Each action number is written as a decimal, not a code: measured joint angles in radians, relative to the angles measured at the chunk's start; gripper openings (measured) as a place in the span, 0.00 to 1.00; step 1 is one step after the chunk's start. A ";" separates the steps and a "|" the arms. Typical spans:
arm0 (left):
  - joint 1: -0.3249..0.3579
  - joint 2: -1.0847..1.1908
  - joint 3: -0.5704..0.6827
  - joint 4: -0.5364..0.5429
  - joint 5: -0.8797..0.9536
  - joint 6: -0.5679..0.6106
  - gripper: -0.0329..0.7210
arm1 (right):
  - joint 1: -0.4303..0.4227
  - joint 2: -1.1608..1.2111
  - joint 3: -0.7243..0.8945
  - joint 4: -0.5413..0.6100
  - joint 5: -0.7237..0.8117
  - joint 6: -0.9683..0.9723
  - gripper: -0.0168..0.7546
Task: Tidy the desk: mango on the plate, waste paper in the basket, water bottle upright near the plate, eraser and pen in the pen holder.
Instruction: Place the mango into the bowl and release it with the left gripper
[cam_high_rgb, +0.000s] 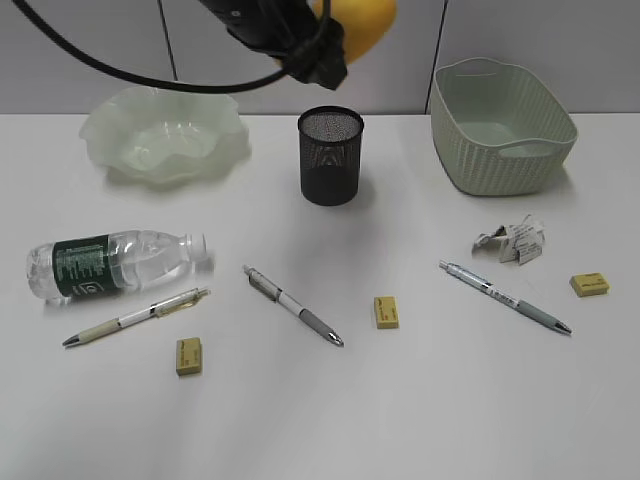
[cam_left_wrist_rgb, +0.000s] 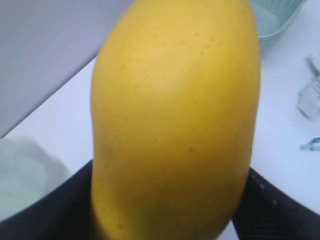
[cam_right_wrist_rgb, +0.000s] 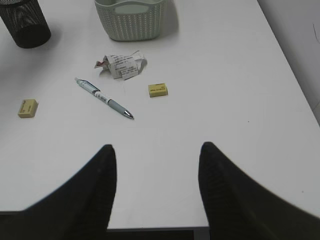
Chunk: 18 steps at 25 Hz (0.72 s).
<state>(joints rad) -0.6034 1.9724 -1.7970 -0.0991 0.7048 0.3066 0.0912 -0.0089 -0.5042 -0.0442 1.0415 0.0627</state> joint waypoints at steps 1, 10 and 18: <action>0.024 -0.005 0.000 0.001 0.008 0.000 0.78 | 0.000 0.000 0.000 0.000 0.000 0.001 0.57; 0.262 -0.014 0.000 0.005 0.087 0.000 0.78 | 0.000 0.000 0.000 0.000 0.000 0.001 0.57; 0.444 -0.014 0.000 -0.008 0.072 0.000 0.78 | 0.000 0.000 0.000 0.000 0.000 0.001 0.57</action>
<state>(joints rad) -0.1594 1.9588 -1.7970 -0.1069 0.7768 0.3066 0.0912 -0.0089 -0.5042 -0.0442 1.0415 0.0637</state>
